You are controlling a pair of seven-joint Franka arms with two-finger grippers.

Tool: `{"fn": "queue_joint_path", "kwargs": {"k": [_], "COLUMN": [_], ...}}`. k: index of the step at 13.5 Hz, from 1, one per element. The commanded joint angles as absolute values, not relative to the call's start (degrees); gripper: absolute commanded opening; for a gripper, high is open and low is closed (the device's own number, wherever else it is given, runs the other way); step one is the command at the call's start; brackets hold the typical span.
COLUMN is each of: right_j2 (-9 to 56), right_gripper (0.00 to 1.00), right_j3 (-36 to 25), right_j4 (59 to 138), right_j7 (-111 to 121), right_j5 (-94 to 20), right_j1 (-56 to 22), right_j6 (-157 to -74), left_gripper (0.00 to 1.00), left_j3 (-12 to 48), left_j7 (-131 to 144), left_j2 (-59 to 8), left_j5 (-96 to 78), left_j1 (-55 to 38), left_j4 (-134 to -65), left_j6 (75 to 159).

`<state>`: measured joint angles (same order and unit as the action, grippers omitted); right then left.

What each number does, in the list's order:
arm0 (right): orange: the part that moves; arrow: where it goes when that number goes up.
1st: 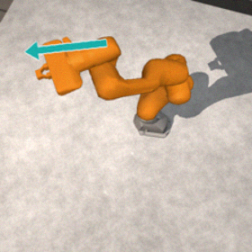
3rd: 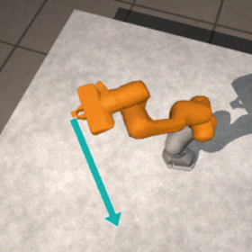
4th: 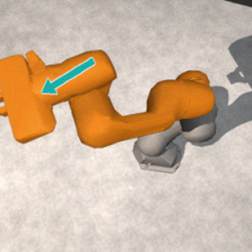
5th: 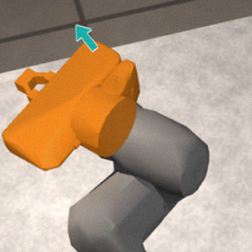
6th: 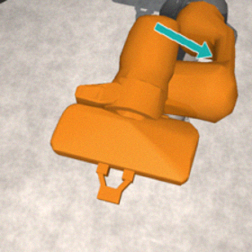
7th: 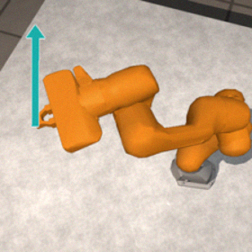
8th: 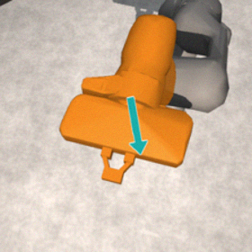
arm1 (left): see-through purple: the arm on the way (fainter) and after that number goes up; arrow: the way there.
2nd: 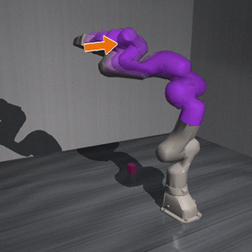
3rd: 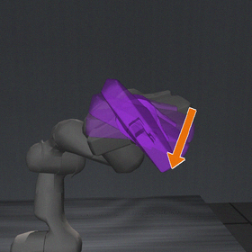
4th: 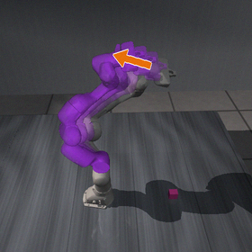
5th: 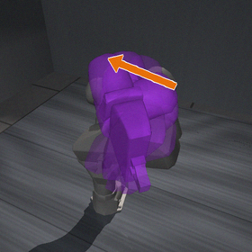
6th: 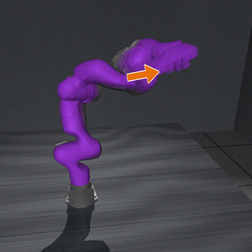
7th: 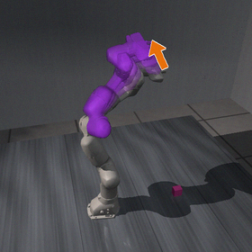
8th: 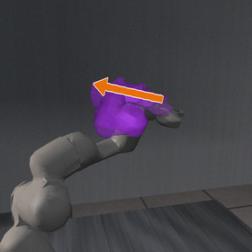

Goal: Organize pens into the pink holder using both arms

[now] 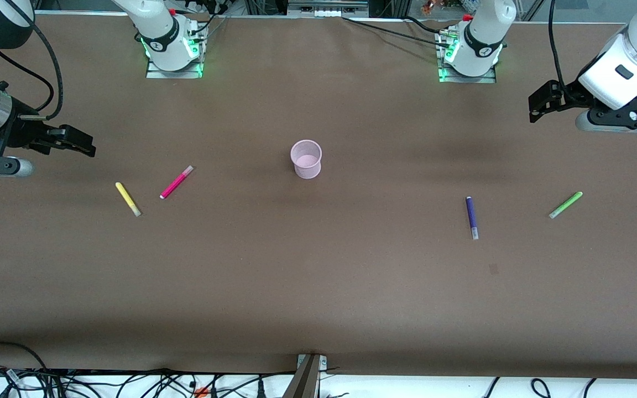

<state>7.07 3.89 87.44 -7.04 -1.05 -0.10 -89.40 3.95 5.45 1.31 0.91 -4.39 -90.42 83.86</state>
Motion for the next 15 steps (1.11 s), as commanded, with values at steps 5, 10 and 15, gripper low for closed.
{"fn": "queue_joint_path", "kwargs": {"k": [5,10,15], "right_j2": [6.42,7.12,7.47], "right_gripper": [1.00,1.00,1.00], "right_j3": [4.83,4.83,4.75], "right_j4": [88.07,88.33,89.55], "right_j7": [-5.63,-2.02,-8.32], "right_j5": [-0.09,-0.18,-0.44], "right_j1": [1.23,1.32,1.32], "right_j6": [-90.09,-89.56,-89.56], "left_gripper": [1.00,1.00,1.00], "left_j3": [3.87,3.87,3.87], "left_j7": [5.54,5.54,5.54], "left_j2": [0.97,0.97,0.88], "left_j5": [1.49,1.49,1.49], "left_j1": [-4.39,-4.39,-4.39], "left_j4": [-89.21,-89.21,-89.12], "left_j6": [82.62,82.44,82.18]}}
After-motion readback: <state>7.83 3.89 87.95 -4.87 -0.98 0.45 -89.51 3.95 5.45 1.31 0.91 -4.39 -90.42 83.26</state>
